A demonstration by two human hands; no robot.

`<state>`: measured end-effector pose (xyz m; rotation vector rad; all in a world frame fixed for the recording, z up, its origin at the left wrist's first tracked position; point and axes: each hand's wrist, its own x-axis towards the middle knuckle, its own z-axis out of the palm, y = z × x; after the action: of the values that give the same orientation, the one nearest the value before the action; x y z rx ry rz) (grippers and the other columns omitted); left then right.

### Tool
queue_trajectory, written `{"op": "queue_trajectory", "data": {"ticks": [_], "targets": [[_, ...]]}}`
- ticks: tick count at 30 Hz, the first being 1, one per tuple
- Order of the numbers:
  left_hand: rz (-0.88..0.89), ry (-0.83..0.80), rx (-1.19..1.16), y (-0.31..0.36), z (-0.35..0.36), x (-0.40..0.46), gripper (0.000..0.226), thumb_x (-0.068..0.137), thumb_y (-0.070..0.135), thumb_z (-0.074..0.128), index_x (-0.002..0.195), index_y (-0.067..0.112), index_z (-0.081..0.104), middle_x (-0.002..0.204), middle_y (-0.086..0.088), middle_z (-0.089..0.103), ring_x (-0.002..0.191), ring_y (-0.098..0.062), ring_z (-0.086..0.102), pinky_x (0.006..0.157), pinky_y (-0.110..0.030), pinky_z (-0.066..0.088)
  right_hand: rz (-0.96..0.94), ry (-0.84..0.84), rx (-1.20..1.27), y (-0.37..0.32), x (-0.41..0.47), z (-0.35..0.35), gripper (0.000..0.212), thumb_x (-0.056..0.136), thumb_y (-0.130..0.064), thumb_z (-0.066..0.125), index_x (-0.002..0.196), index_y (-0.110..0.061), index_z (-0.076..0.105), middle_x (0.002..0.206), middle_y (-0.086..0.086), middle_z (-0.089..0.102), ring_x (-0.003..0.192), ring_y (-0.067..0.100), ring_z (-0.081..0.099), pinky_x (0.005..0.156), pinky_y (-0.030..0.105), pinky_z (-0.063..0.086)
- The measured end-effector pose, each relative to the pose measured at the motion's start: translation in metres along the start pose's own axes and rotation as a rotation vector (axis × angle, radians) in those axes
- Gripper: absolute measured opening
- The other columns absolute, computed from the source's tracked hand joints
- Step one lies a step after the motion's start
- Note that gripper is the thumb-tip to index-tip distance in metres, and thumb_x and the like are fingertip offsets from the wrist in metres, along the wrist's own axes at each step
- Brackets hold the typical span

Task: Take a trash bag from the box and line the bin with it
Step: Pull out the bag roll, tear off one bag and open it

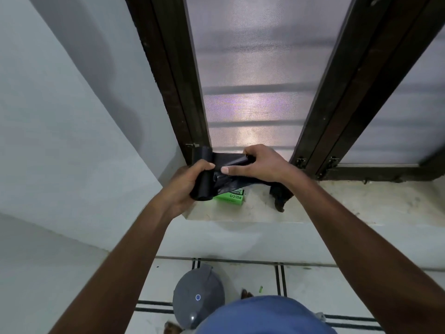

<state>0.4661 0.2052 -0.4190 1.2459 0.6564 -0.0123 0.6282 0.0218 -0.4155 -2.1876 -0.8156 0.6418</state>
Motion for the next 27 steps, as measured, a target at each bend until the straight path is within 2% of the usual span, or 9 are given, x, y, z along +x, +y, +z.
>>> {"op": "queue_trajectory", "data": {"ticks": [4,7,10,13,16,19,22,24,27], "targets": [[0.002,0.031,0.029,-0.001,-0.005,0.004,0.049,0.094,0.034,0.071,0.135,0.006,0.07,0.119,-0.02,0.077,0.102,-0.03,0.072,0.081,-0.043,0.057,0.041,0.035,-0.071,0.001,-0.004,-0.001,0.091,0.055,-0.101,0.079,0.082,-0.015,0.066,0.073,0.003,0.064,0.069,0.018,0.061,0.067,0.037,0.039],[0.01,0.003,0.016,0.0,-0.005,0.003,0.055,0.088,0.038,0.072,0.136,0.013,0.072,0.129,-0.018,0.077,0.11,-0.031,0.072,0.087,-0.044,0.057,0.029,0.071,-0.182,0.002,-0.005,-0.001,0.099,0.056,-0.104,0.074,0.084,-0.01,0.065,0.072,-0.001,0.06,0.068,0.019,0.059,0.064,0.036,0.035],[0.008,-0.032,-0.015,0.0,-0.007,0.004,0.053,0.093,0.038,0.065,0.14,0.013,0.07,0.135,-0.016,0.075,0.117,-0.032,0.071,0.093,-0.045,0.056,0.03,0.093,-0.242,0.001,-0.005,-0.003,0.089,0.059,-0.103,0.074,0.081,-0.017,0.068,0.077,-0.003,0.071,0.074,0.018,0.067,0.063,0.035,0.039],[-0.013,-0.047,-0.082,0.0,-0.008,0.005,0.051,0.1,0.035,0.056,0.141,0.01,0.068,0.138,-0.013,0.075,0.126,-0.031,0.07,0.107,-0.046,0.053,0.045,0.119,-0.269,0.005,-0.004,-0.005,0.081,0.065,-0.097,0.077,0.075,-0.017,0.063,0.074,-0.002,0.07,0.072,0.019,0.066,0.06,0.034,0.036],[-0.004,0.004,-0.059,-0.002,-0.009,0.007,0.039,0.101,0.036,0.057,0.13,0.015,0.073,0.125,-0.008,0.078,0.116,-0.029,0.071,0.098,-0.044,0.053,0.057,0.108,-0.257,0.01,-0.001,-0.005,0.076,0.068,-0.091,0.079,0.081,-0.018,0.066,0.077,0.0,0.071,0.074,0.021,0.067,0.062,0.036,0.039],[-0.002,-0.012,-0.066,-0.004,-0.011,0.007,0.044,0.101,0.034,0.058,0.138,0.012,0.069,0.134,-0.014,0.076,0.124,-0.032,0.071,0.106,-0.046,0.056,0.056,0.06,-0.321,0.011,-0.002,-0.007,0.05,0.08,-0.068,0.082,0.111,-0.03,0.071,0.106,-0.009,0.075,0.097,0.02,0.071,0.078,0.039,0.057],[-0.016,-0.038,-0.058,-0.003,-0.007,0.006,0.048,0.102,0.031,0.057,0.145,0.011,0.065,0.142,-0.016,0.072,0.132,-0.033,0.068,0.116,-0.049,0.05,0.006,-0.004,-0.228,-0.006,-0.005,-0.005,0.074,0.079,-0.052,0.07,0.149,-0.034,0.056,0.141,-0.013,0.068,0.126,0.018,0.063,0.107,0.042,0.053],[-0.022,-0.066,-0.061,-0.004,-0.004,0.007,0.05,0.101,0.034,0.056,0.146,0.012,0.065,0.14,-0.014,0.073,0.13,-0.031,0.069,0.114,-0.048,0.051,-0.012,-0.067,-0.027,-0.019,-0.005,0.0,0.079,0.076,-0.049,0.066,0.153,-0.033,0.055,0.14,-0.013,0.07,0.127,0.015,0.064,0.111,0.038,0.051],[0.0,-0.061,-0.052,-0.006,-0.001,0.011,0.054,0.098,0.038,0.056,0.145,0.013,0.066,0.14,-0.014,0.074,0.131,-0.031,0.068,0.114,-0.05,0.052,-0.006,-0.155,0.106,-0.026,0.002,0.009,0.054,0.092,-0.038,0.076,0.143,-0.026,0.066,0.123,-0.005,0.078,0.114,0.016,0.073,0.109,0.039,0.056]]}}
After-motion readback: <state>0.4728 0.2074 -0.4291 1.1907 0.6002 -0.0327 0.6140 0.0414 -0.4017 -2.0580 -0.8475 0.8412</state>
